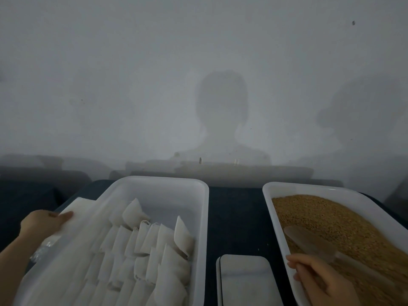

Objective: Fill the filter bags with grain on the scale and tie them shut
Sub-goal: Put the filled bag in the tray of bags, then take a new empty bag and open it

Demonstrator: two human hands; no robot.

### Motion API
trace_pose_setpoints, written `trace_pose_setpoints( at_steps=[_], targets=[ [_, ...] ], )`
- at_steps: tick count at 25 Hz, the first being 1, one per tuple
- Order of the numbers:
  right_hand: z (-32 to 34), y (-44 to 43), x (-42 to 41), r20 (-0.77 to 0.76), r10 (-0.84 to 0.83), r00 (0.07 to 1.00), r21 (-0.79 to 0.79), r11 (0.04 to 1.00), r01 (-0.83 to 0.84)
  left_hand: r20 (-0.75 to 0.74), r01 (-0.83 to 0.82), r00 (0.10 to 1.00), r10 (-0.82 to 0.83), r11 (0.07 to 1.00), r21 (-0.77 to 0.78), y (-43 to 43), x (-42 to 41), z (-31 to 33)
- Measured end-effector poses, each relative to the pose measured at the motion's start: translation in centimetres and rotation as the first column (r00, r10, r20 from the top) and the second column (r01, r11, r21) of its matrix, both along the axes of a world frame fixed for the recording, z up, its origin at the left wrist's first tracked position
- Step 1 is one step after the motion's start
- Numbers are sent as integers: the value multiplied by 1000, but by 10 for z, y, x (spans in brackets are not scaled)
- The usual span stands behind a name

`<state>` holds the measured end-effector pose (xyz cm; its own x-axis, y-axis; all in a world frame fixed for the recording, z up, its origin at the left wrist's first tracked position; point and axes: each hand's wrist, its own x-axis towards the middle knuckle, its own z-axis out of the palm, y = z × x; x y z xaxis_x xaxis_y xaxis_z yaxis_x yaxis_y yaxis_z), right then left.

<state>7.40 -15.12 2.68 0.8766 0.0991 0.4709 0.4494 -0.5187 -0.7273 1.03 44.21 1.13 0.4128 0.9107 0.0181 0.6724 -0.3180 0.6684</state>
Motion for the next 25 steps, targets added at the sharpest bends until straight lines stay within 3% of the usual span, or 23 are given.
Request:
trace_pose_setpoints(
  at_steps=[4, 7, 9, 11, 12, 15, 17, 20, 21, 25],
  targets=[
    [5, 0, -3, -51, 10, 999, 64, 998, -7, 110, 2, 994, -3, 1000, 12, -14, -13, 19],
    [8, -2, -3, -52, 9, 999, 44, 999, -6, 327, -101, 941, 92, 995, 9, -28, -23, 55],
    [15, 1, -7, -44, 14, 999, 55, 998, -12, 518, -156, 843, 148, 987, -27, -59, -27, 82],
    [24, 13, -9, -65, 71, 995, 87, 994, -65, 684, -41, 706, 181, 975, -217, -120, -25, 106],
    [30, 25, -12, -93, 133, 987, 112, 986, -122, 736, 112, 642, 213, 924, -365, -157, -22, 112],
    [51, 70, -25, -200, 369, 908, 267, 912, -312, 719, 505, 622, 311, 543, -671, -270, -2, 107],
    [59, 94, -28, -194, 424, 885, 336, 876, -346, 666, 581, 667, 334, 326, -746, -329, 14, 96],
    [62, 103, -16, -180, 302, 936, 363, 905, -222, 616, 649, 644, 453, 103, -754, -376, 34, 91],
    [61, 100, -9, -167, 247, 954, 360, 916, -175, 614, 654, 636, 467, 97, -751, -383, 40, 91],
    [57, 84, 14, -164, 174, 971, 331, 937, -112, 649, 607, 662, 376, 240, -758, -395, 61, 84]
  ],
)
